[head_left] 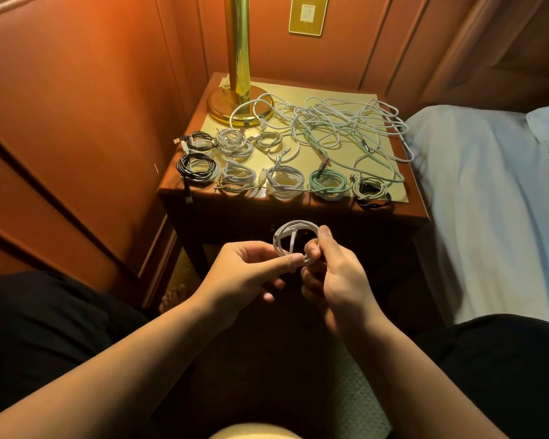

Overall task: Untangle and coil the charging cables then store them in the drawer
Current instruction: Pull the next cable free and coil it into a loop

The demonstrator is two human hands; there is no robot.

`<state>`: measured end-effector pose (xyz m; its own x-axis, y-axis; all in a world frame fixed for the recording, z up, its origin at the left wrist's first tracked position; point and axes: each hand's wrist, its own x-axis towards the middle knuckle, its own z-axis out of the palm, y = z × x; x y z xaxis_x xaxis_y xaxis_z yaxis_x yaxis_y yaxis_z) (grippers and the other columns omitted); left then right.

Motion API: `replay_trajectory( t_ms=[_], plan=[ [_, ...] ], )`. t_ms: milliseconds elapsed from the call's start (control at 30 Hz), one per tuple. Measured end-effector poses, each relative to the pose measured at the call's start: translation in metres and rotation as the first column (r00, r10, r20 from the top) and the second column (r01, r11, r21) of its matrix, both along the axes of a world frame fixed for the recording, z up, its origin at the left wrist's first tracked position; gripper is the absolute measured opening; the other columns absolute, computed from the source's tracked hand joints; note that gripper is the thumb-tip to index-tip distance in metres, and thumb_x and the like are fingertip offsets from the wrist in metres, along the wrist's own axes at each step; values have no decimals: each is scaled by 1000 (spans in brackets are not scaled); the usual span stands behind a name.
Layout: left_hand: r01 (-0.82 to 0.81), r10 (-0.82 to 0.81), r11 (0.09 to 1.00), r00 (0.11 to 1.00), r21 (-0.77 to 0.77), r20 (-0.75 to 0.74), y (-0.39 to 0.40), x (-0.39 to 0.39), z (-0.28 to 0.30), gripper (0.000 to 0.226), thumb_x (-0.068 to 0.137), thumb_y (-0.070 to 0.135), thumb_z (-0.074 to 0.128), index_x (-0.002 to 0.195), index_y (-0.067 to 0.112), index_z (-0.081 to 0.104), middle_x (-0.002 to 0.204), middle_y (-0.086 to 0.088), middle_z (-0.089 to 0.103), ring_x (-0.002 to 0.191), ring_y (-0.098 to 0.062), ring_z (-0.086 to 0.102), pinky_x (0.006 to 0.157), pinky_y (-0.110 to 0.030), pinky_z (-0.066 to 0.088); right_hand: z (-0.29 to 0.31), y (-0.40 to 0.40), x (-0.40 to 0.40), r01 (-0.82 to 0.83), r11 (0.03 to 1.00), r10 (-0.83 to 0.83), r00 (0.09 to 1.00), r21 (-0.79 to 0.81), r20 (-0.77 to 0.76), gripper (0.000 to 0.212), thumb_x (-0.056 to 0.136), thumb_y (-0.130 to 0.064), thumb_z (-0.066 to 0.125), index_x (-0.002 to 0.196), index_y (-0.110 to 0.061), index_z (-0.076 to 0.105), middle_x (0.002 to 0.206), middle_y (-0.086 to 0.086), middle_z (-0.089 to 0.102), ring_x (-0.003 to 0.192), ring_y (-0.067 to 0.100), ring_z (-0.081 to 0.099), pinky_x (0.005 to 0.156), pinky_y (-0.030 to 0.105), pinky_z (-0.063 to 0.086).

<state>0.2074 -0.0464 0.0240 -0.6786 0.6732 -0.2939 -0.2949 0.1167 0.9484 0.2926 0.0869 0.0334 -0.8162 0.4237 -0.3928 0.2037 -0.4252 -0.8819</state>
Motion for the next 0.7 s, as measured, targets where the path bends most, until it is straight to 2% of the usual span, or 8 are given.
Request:
replay_trajectory(
  t_ms=[67,167,300,400,467,533,600,700],
  plan=[
    [-32,32,999,999,31,9,0,1,-2,18,73,29,84,86,17,82,85,-7,77,68,-13,62,49,-23,43,-3,-2,-1,-5,1000,5,1000,-10,13,51,110,-50,33,73,-19,48,51,-2,28,41,9,21,40,21,21],
    [25,-24,999,1000,41,-21,-1,-2,-3,17,72,25,84,88,18,83,78,-2,73,68,-11,58,50,-22,39,-8,-3,-1,-3,1000,5,997,-31,75,50,109,-52,36,76,-18,52,56,2,32,43,9,25,41,21,22],
    [211,-207,977,975,42,-83,-3,-14,-2,20,77,13,81,96,7,80,94,0,73,83,-13,68,59,-24,44,-11,-6,1,-8,971,39,992,-239,121,48,109,-49,41,77,-17,57,58,-2,39,37,4,28,34,16,22],
    [345,-341,937,937,47,-81,-6,-18,1,24,79,9,78,102,0,78,92,-2,72,76,-9,66,51,-17,40,-10,-9,2,-37,928,81,991,-371,105,47,109,-46,44,78,-14,59,55,-1,39,32,2,27,30,15,21],
    [412,-406,910,909,49,-93,-8,-21,3,15,81,8,77,96,5,79,91,0,70,73,-7,64,50,-15,39,-10,-10,2,-54,890,107,990,-452,92,44,109,-44,44,80,-13,57,56,-1,37,32,2,25,30,14,19],
    [450,-443,892,889,39,-120,-10,-25,5,17,83,10,82,95,0,78,92,-2,65,71,-6,61,50,-16,40,-10,-10,2,-74,865,128,989,-497,75,41,109,-45,42,101,-8,59,61,1,38,33,2,25,30,14,20],
    [466,-457,883,879,44,-139,-11,-29,6,35,80,17,84,99,-9,72,97,-6,62,74,-12,62,53,-22,44,-10,-10,2,-92,858,138,989,-505,53,34,108,-46,42,122,-17,52,68,4,38,35,2,24,30,15,21],
    [447,-431,893,883,54,-188,-10,-27,5,24,78,14,87,95,1,77,102,-12,64,86,-24,65,67,-41,49,-9,-10,2,-73,879,116,991,-471,64,37,108,-47,43,111,-11,55,65,2,42,36,3,25,31,15,21]
  ],
)
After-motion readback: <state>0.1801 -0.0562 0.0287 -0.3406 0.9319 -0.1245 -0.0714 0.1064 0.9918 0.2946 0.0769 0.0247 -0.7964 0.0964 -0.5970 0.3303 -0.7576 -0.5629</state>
